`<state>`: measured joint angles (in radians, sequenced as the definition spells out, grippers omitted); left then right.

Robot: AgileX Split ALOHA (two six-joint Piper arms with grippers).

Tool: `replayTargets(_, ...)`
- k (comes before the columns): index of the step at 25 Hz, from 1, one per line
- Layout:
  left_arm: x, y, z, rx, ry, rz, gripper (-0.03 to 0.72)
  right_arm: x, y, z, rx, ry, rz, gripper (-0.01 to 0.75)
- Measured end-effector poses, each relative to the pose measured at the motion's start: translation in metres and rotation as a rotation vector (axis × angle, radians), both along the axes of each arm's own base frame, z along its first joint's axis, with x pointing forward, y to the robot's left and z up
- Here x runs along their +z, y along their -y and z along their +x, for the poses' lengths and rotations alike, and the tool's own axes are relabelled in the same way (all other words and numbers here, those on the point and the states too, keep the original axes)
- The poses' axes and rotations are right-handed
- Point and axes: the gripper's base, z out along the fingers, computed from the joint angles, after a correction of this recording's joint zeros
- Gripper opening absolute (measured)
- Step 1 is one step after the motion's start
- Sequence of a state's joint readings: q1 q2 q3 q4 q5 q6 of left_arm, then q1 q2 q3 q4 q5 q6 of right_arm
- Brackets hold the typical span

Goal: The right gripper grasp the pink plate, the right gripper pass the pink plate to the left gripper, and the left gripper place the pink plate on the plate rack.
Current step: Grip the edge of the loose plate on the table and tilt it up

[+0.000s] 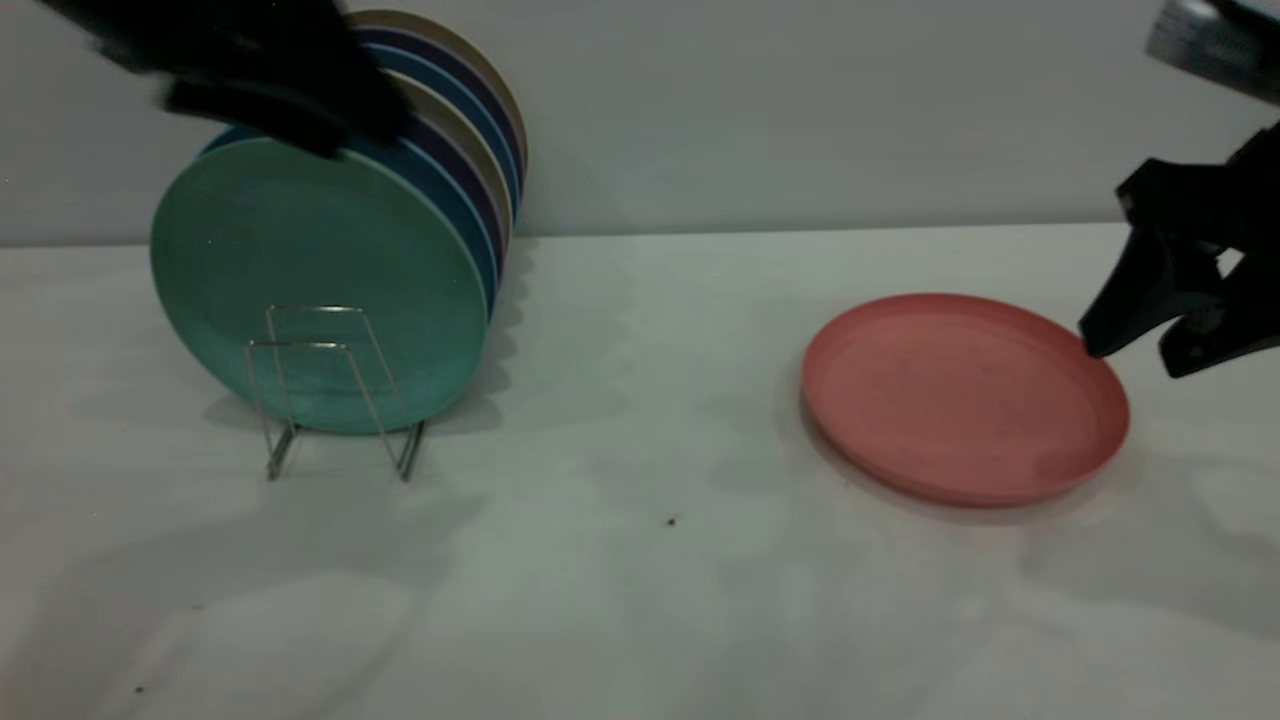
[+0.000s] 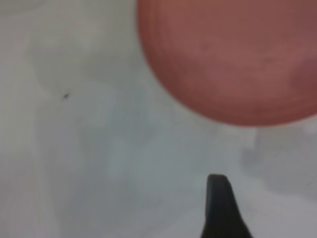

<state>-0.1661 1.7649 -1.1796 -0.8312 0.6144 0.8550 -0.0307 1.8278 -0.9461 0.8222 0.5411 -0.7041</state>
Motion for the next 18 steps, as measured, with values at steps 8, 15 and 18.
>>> replayTargets(8, -0.047, 0.066, 0.018, -0.081, -0.085, -0.043, 0.501, -0.053, 0.057, 0.037, -0.091, -0.085, 0.183, 0.488)
replayTargets(15, -0.058, 0.087, 0.010, -0.130, -0.100, -0.029, 0.501, -0.098, 0.077, 0.055, -0.139, -0.134, 0.281, 0.488)
replayTargets(18, -0.057, 0.087, 0.010, -0.130, -0.099, -0.030, 0.501, -0.114, 0.078, 0.061, -0.146, -0.145, 0.299, 0.488)
